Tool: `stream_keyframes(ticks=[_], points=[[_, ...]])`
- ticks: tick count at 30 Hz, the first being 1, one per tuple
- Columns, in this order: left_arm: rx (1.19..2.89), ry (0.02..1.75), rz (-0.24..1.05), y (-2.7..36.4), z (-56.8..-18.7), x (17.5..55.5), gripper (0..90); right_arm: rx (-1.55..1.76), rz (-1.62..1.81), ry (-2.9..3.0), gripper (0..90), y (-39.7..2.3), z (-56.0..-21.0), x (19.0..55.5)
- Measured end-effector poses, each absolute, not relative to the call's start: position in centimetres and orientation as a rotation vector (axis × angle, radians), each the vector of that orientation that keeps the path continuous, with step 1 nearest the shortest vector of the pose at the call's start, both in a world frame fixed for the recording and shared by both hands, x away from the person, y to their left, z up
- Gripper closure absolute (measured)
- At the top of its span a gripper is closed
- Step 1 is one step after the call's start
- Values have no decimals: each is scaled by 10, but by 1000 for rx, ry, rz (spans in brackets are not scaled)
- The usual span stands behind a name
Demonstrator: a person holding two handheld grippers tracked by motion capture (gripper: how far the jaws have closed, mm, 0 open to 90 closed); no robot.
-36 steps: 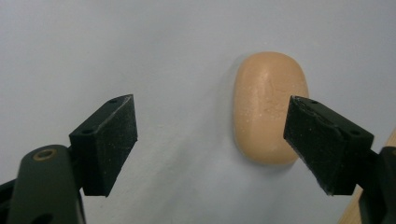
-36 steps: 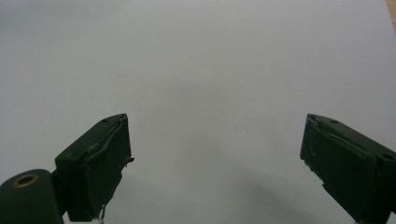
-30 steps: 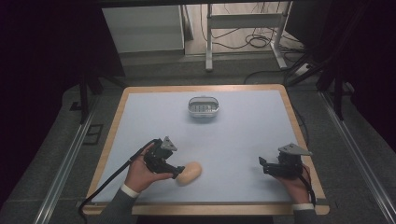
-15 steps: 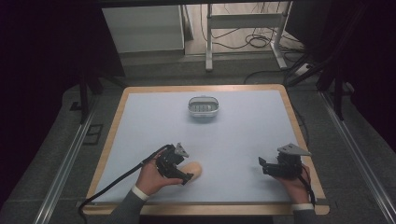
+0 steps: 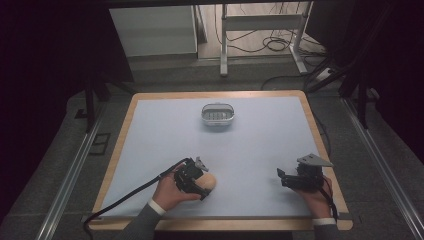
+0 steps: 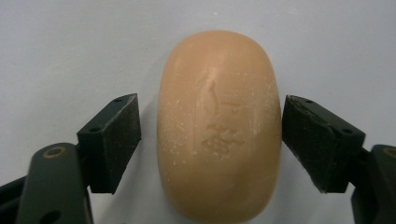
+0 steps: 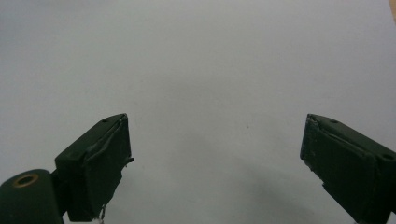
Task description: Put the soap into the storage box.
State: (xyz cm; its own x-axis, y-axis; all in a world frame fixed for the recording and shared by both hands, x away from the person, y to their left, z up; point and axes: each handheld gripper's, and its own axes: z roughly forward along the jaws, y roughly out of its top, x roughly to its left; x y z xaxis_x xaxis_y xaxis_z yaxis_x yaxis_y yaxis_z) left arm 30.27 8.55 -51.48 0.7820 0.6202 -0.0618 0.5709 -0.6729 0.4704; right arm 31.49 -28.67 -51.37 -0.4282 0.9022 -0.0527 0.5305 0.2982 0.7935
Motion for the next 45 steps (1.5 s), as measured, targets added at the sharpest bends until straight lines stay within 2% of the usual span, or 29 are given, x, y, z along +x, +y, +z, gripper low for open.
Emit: stream_keyframes(ticks=[9, 45], points=[[2497, 906, 151, 83, -517, 301, 322, 1275, 975, 2069, 85, -287, -514, 315], [2434, 923, 239, 118, -476, 316, 327, 1277, 961, 2069, 85, -288, -515, 315]])
